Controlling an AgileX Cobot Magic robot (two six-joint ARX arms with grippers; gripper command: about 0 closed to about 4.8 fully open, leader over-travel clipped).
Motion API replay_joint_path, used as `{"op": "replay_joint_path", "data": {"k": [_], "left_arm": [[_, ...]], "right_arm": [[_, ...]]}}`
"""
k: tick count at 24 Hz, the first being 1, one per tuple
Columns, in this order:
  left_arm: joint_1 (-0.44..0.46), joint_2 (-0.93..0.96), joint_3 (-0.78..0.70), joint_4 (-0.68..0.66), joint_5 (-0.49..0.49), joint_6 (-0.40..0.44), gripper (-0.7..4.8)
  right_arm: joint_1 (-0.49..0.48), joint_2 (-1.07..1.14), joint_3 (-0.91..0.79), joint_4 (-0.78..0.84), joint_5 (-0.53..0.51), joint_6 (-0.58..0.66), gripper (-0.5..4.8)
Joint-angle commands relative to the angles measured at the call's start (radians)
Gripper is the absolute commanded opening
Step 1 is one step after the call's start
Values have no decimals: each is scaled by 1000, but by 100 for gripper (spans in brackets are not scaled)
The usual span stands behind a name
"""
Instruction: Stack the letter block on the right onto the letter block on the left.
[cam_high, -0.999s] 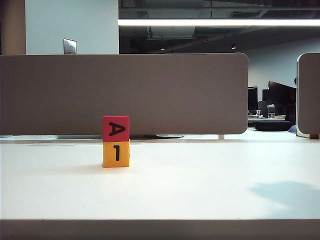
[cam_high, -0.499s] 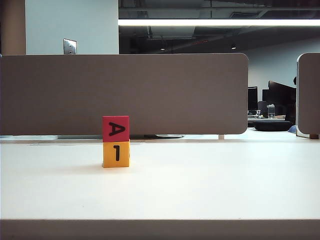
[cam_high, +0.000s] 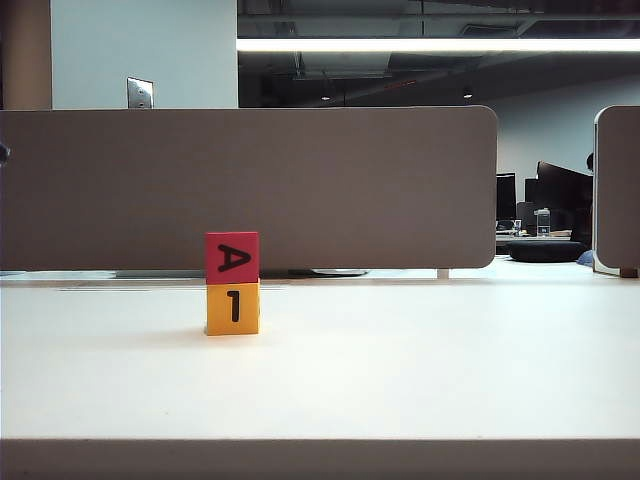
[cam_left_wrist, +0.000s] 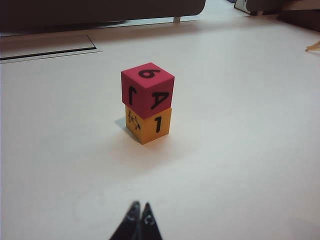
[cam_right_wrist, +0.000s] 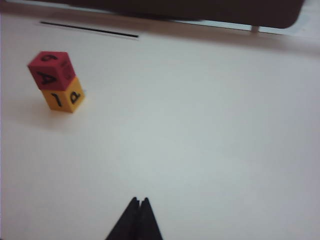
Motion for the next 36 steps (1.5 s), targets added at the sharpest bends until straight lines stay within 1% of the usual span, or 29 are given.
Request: {"op": "replay_joint_path", "data": {"k": [1, 2, 3, 6, 7, 11, 14, 18, 19, 21, 22, 23, 28, 31, 34, 36], "left_arm": [[-1, -11, -43, 24, 6, 12, -5], [-1, -16, -77, 37, 8, 12, -5], [-1, -16, -94, 53, 8, 12, -5], [-1, -16, -150, 123, 7, 11, -5], [-1, -17, -167, 145, 5, 8, -5], [0, -18, -174, 141, 5, 2, -5], [1, -21, -174, 140, 5, 24, -5], [1, -23, -174, 141, 4, 29, -5], [1, -23, -174, 143, 4, 42, -5], [1, -23, -174, 148, 1, 55, -5], [1, -23, -174, 162, 0, 57, -5], [1, -23, -174, 168, 1, 56, -5], [1, -23, -174, 224, -7, 57, -5], [1, -23, -174, 306, -74, 44, -5], [1, -23, -173, 338, -168, 40, -5], [1, -23, -174, 332, -203, 39, -5]], "right_arm": [[0, -77, -91, 160, -16, 3, -1], [0, -121, -148, 217, -17, 3, -1], [0, -150, -180, 238, -25, 1, -1], [0, -219, -256, 259, -60, -3, -1], [2, -212, -271, 264, -74, -2, -1], [0, -211, -306, 264, -146, 0, -1], [0, -212, -320, 264, -179, -18, -1], [-1, -212, -352, 284, -188, -56, -1], [-1, -212, -364, 296, -188, -58, -1], [-1, -212, -397, 338, -188, -61, -1], [-2, -212, -435, 393, -188, -60, -1], [-2, -212, -449, 414, -188, -60, -1], [-2, -213, -452, 414, -180, -61, -1], [-2, -213, -452, 414, -182, -60, -1], [-2, -213, -452, 414, -182, -60, -1], [-2, -213, -452, 414, -182, -60, -1]]}}
